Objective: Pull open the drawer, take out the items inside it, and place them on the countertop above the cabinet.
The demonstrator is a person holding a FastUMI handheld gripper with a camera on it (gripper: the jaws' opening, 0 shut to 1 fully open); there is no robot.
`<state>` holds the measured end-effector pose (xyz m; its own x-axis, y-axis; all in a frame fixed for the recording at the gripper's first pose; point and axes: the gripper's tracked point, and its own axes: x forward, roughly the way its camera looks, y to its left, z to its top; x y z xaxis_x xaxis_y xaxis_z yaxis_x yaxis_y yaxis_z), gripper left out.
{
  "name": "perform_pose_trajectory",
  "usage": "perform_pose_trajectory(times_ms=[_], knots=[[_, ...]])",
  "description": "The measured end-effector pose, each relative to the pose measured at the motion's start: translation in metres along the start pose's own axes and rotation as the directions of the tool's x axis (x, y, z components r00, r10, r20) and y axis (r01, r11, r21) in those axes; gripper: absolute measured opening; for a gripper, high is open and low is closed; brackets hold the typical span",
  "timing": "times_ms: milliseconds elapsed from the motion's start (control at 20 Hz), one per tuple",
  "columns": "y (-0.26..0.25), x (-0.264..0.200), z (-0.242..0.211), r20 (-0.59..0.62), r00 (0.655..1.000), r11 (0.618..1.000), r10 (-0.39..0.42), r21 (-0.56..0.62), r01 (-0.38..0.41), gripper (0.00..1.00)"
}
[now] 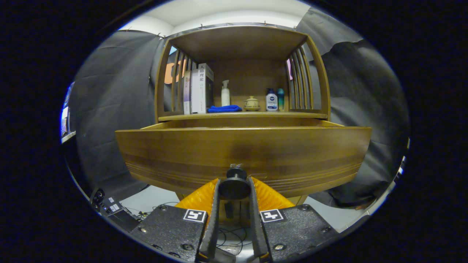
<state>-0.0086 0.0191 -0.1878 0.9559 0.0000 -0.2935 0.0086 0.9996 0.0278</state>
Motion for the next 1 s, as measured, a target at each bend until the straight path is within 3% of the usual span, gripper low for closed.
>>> perform_pose_trajectory(times_ms=[250, 550, 750, 1000], knots=[[0.002, -0.001, 0.0, 0.009, 1.0, 1.0, 0.002, 0.004, -0.002, 0.41], [-0.006, -0.014, 0.033, 0.133, 0.991, 0.998, -0.033, -0.056, 0.041, 0.77], [0.004, -0.033, 0.073, 0.237, 0.971, 0.997, 0.024, -0.08, -0.005, 1.0], [0.015, -0.049, 0.135, 0.365, 0.925, 0.989, 0.102, -0.14, -0.053, 1.0]])
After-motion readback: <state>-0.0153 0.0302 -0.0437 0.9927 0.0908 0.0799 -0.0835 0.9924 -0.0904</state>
